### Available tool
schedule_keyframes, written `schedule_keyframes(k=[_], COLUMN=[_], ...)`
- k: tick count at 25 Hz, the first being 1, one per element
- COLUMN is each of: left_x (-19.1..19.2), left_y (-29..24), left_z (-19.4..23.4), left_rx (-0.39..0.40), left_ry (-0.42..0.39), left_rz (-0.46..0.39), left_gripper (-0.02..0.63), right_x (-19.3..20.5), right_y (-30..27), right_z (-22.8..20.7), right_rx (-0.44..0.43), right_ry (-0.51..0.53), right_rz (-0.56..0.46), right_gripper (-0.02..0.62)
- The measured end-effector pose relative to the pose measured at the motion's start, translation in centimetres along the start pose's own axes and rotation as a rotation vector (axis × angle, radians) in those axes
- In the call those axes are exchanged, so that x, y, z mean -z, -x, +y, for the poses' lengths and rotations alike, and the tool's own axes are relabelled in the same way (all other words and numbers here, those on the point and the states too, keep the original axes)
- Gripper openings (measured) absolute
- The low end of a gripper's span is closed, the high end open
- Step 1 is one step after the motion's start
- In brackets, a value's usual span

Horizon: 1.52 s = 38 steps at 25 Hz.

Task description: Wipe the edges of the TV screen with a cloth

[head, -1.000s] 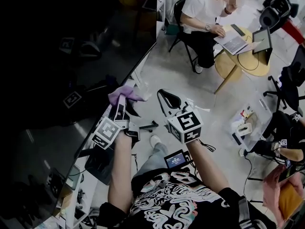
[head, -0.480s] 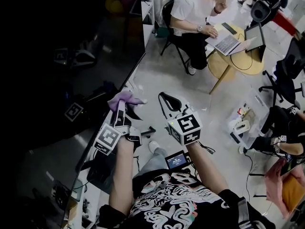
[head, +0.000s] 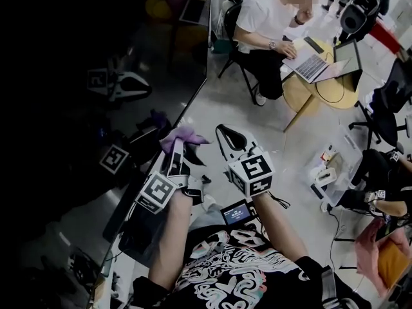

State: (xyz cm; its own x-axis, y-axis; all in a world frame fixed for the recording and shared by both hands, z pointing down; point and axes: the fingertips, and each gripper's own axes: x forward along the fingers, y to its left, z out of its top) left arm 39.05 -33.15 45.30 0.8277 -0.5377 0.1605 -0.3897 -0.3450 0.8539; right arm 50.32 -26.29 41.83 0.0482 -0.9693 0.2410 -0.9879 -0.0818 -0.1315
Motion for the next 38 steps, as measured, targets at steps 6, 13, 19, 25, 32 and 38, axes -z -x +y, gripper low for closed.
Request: schedule_keyframes(k=[6, 13, 19, 25, 32, 38], left_x=[-0.3, 0.1, -0.1, 0.1, 0.2, 0.6], left_y=[-0.9, -0.4, -1.5, -1.9, -4.3, -5.4], left_z=[0.0, 0.0, -0.5, -0.7, -1.3, -2.3], left_rx=[0.019, 0.023, 0.004, -0.006, -0.033, -0.040], left_ry=[0.027, 0.051, 0.059, 0.050, 0.063, 0.073], left_rz=[0.019, 0.019, -0.011, -0.026, -0.058, -0.074], left_gripper=[0.147, 0.147, 0.147, 0.147, 0.147, 0.147], right_x=[-0.9, -0.3, -1.5, -1.8, -2.9, -3.6], right_y=[-1.3, -0.9, -1.6, -2.0, -3.9, -4.6], right_z=[-0.2, 0.4, -0.7, -1.7, -4.6, -6.0], right_rx=[0.020, 0.009, -0.028, -0.073, -0.146, -0.186], right_ry=[-0.002, 0.024, 0.040, 0.047, 0.060, 0.063], right_rz=[-0.007, 0.004, 0.001, -0.001, 0.015, 0.016], right_gripper=[0.035, 0.035, 0.035, 0.035, 0.035, 0.035])
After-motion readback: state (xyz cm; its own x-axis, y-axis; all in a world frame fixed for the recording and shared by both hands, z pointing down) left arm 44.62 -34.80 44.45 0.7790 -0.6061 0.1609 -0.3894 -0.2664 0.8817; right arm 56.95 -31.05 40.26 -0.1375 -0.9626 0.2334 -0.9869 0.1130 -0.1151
